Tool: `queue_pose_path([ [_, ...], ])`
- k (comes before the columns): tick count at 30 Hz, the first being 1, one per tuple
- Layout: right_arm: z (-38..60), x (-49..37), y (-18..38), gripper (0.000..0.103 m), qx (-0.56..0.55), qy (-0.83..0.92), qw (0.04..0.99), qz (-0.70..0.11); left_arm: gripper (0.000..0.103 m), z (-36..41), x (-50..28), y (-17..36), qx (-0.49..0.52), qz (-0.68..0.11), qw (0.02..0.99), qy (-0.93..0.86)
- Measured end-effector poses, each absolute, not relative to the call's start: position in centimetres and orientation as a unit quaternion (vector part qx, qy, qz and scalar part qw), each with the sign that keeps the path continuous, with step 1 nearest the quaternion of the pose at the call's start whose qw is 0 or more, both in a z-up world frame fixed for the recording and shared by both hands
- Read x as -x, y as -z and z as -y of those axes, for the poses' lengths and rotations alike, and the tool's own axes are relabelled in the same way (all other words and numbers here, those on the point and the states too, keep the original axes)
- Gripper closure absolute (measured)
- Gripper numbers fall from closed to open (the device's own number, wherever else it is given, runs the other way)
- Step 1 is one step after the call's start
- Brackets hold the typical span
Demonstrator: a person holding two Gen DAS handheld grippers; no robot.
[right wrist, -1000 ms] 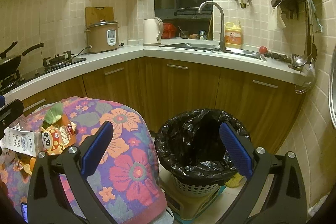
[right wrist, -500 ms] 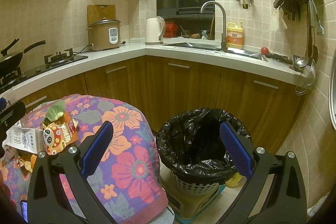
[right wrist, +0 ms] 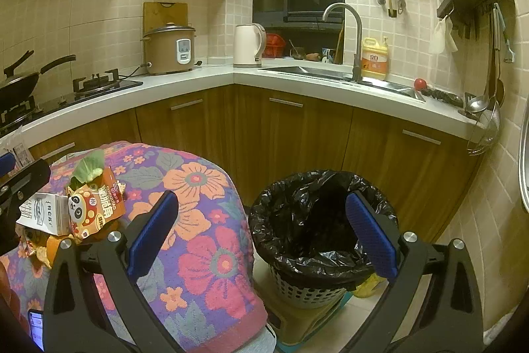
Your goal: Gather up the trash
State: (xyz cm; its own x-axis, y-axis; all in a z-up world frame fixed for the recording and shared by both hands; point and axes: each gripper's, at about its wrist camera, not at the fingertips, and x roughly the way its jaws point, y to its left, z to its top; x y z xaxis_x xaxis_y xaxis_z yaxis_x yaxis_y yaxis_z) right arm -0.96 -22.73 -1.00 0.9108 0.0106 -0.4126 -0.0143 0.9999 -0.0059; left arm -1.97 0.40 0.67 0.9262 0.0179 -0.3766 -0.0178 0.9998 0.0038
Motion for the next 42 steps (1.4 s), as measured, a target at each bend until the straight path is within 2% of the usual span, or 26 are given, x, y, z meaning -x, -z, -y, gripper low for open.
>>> queue_pose_path([
  [36, 21.0, 0.4, 1.6, 0.007, 0.025, -0.021, 0.975, -0.221, 0.007, -0.8, 1.6, 0.5, 0.008, -0.197, 0.980, -0.016],
  [42, 19.2, -0.4, 1.9, 0.007, 0.028, -0.059, 0.970, -0.236, 0.008, -3.2, 3.1, 0.8, 0.021, -0.206, 0.977, -0.040],
])
